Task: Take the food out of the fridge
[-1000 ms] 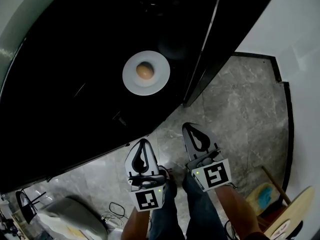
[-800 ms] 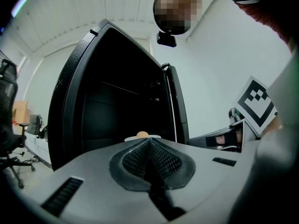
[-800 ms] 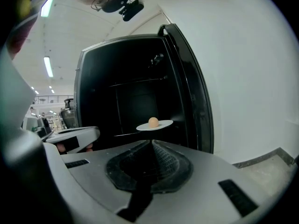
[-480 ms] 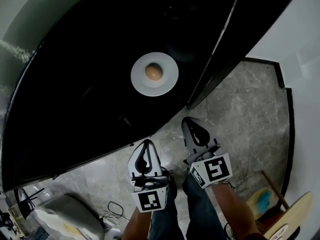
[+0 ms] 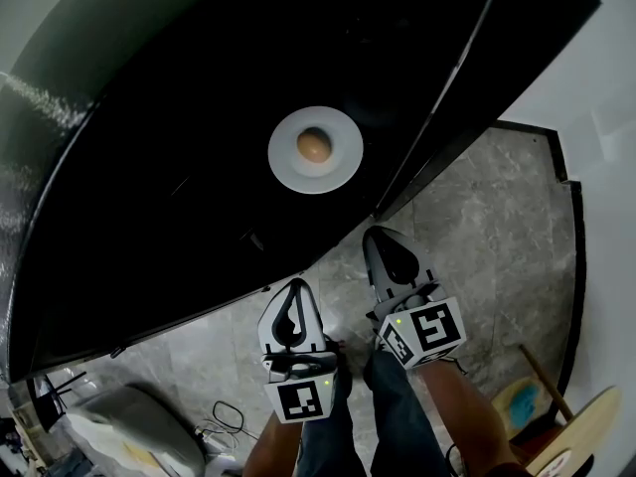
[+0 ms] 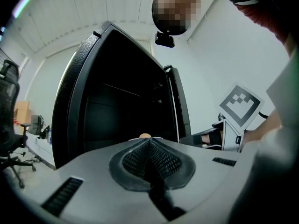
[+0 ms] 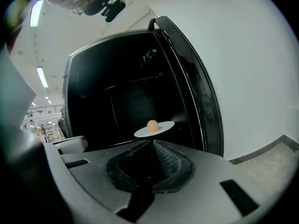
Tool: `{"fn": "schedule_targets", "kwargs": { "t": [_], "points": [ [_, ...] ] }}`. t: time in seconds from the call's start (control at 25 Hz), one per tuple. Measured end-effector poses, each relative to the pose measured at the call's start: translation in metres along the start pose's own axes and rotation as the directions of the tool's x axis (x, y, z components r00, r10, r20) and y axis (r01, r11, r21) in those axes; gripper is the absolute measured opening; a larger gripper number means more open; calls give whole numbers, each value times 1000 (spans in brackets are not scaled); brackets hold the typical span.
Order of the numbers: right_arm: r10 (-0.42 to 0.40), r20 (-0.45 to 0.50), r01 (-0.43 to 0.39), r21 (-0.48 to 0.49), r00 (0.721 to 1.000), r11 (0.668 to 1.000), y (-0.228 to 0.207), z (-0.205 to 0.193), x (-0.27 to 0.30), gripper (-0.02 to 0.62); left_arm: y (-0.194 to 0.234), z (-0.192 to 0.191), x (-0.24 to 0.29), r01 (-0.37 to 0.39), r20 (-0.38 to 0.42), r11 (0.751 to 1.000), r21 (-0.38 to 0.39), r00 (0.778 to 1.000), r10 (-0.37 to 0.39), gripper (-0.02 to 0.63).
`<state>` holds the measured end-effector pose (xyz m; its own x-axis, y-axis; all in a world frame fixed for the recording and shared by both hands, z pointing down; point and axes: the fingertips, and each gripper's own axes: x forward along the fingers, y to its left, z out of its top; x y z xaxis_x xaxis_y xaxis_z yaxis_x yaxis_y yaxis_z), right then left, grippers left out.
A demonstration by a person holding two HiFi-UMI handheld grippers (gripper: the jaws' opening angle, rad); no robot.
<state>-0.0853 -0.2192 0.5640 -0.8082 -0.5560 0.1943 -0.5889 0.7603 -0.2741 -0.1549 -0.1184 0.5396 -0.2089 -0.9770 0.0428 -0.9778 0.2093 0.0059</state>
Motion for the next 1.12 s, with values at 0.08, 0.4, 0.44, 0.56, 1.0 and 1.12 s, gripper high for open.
{"fn": "schedule_targets", "kwargs": {
  "t": [0.08,0.4,0.44,0.56,1.0,1.12],
  "points": [
    [11,-11,-11,39,1000,999,0,-1,3,23,0,0,0,0,-1,1000,0,1000,0,12],
    [28,-19,-25,160,999,987,-4,-1,16,24,3,1,1,-2,1,1000,6,1000,2,13],
    [32,-23,-27,178,999,984,-4,-1,18,25,4,1,1,-3,2,1000,6,1000,3,12],
    [41,-31,-34,212,999,977,-4,-2,23,29,5,1,1,-6,0,1000,8,1000,6,14],
    [73,-28,-58,361,997,931,-4,-2,41,74,7,0,0,-7,-3,1000,5,1000,7,13],
    [83,-20,-65,465,996,883,-7,-1,47,84,8,2,1,-10,1,1000,-3,1000,10,14]
  ]
}}
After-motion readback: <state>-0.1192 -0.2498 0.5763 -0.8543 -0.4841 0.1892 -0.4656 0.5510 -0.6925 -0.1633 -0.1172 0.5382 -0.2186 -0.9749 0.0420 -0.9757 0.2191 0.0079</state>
